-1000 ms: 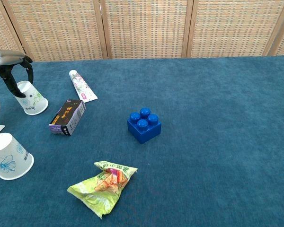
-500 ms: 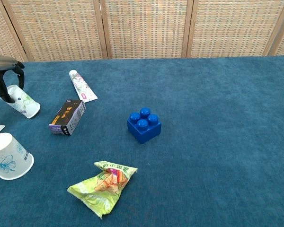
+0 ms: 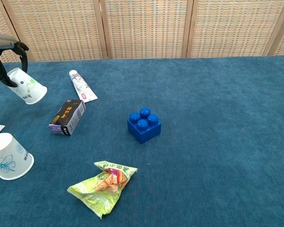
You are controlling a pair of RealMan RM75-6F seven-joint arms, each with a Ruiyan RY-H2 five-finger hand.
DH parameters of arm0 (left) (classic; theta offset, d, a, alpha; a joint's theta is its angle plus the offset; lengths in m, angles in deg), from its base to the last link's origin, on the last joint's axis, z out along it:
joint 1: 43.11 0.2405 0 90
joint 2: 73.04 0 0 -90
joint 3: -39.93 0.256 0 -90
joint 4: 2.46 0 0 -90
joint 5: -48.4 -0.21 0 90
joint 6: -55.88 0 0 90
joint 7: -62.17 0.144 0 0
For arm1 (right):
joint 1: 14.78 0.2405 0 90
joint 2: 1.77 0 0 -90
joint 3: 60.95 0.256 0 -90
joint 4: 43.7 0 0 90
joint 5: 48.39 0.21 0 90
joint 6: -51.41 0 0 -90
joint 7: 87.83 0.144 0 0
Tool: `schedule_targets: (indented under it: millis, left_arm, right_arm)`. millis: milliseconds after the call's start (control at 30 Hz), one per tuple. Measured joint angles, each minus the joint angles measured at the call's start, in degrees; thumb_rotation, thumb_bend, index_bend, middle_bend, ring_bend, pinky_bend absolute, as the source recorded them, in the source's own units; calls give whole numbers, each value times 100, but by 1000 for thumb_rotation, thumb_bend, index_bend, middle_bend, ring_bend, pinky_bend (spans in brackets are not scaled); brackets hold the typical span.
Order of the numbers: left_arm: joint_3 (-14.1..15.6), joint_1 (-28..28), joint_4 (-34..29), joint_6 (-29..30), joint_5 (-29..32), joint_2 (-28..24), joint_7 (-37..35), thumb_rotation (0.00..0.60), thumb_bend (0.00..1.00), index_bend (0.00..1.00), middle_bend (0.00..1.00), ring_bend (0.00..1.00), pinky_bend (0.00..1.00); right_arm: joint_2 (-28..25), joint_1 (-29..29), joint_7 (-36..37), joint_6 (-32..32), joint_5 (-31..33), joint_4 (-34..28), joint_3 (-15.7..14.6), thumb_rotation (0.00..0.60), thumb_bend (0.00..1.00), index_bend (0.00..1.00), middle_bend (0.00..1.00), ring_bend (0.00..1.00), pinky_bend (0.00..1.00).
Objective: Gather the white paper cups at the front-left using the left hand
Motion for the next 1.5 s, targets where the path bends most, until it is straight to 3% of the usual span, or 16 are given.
schedule_targets:
  millis: [400, 700, 1000, 1500]
  left_arm:
    - [115, 144, -2333, -364, -531, -2247, -213, 600, 242, 444, 0, 0, 0]
    - [470, 408, -3171, -640, -1595, -3375, -199, 600, 245, 444, 0, 0, 0]
    - [855, 633, -3620, -748, -2365, -3592, 40, 600, 250, 444, 0, 0, 0]
    - [1155, 694, -3502, -418, -2320, -3003, 524, 600, 250, 444, 0, 0, 0]
  right_arm:
    - [12, 2, -58, -8, -31, -29, -20, 600, 144, 0, 0, 0, 0]
    - [24, 7, -83, 0, -36, -36, -29, 600, 144, 0, 0, 0, 0]
    - [15, 5, -49, -2, -14, -27, -19, 600, 144, 0, 0, 0, 0]
    - [-22, -29, 30, -108, -87, -47, -19, 600, 144, 0, 0, 0, 0]
